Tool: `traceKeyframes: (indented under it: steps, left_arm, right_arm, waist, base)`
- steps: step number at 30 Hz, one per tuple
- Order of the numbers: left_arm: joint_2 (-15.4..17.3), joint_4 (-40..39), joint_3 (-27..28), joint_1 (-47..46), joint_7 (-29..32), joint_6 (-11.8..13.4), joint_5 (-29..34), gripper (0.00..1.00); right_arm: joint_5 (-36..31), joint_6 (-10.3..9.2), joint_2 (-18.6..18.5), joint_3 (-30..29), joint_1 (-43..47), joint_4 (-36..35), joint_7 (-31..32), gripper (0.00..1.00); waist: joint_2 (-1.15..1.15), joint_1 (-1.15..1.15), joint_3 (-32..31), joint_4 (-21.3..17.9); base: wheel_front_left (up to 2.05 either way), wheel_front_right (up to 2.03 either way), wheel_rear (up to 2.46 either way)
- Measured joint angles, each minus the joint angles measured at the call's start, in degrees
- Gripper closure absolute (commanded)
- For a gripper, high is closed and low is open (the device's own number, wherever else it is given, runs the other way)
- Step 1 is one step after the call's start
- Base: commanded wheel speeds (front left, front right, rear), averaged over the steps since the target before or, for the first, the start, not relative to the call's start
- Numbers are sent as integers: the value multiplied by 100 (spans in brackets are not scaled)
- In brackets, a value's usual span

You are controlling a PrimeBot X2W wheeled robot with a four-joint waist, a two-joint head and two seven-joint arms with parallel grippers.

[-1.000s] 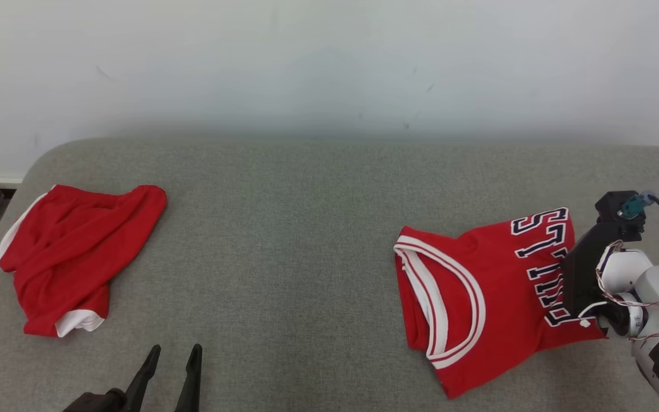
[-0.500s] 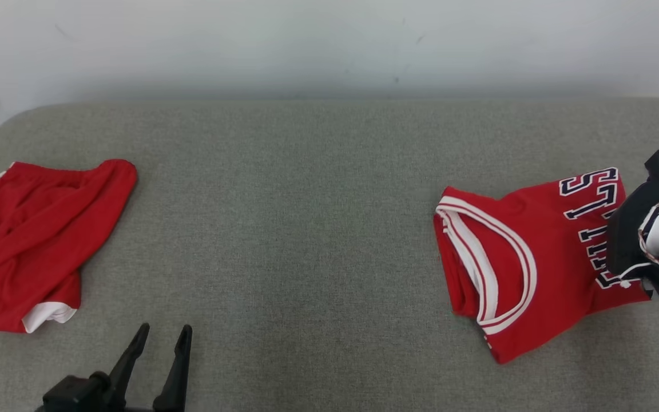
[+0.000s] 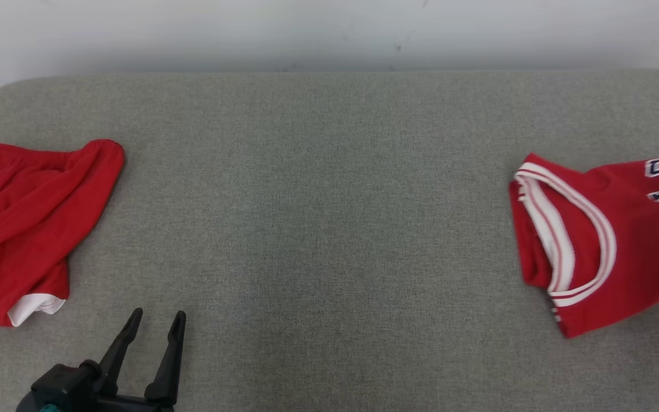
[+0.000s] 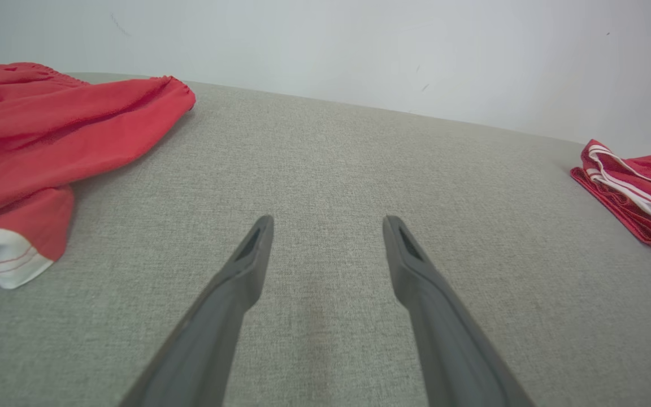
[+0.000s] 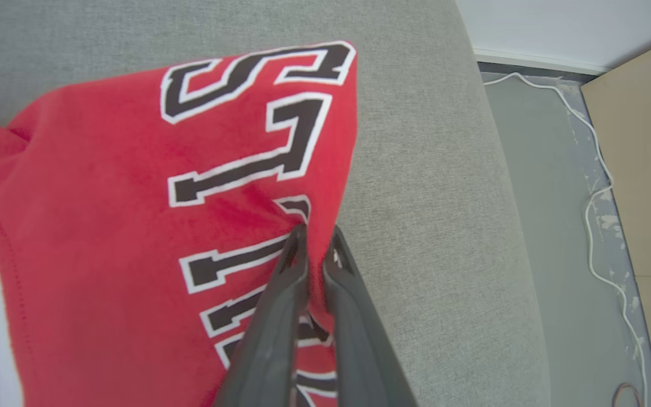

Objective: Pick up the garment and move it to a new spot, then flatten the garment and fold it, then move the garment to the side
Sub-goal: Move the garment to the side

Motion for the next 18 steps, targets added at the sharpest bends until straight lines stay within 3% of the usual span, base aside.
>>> traceKeyframes:
  steps: [3, 16, 17, 18]
  left_arm:
    - [52, -68, 34, -12, -1, -15, 0, 0]
    - [94, -60, 78, -269, -1, -104, -12, 0]
    - [97, -51, 81, -278, -1, -125, -12, 0]
    - [100, -44, 85, -288, -1, -145, -12, 0]
  right_arm:
    - [-83, -70, -149, -18, -112, 27, -56, 100]
    - [-435, -201, -53, 103, -152, 194, -226, 100]
    - [-465, -202, -31, 119, -156, 224, -225, 87]
    - [-497, -202, -19, 136, -167, 252, -223, 61]
  waist:
    - [0, -1, 110, 6]
    - [0, 0, 532, 110]
    - [0, 0, 541, 121]
    - [0, 0, 545, 130]
  base:
    - [0, 0, 0]
    - [0, 0, 0]
    - [0, 0, 0]
    - [0, 0, 0]
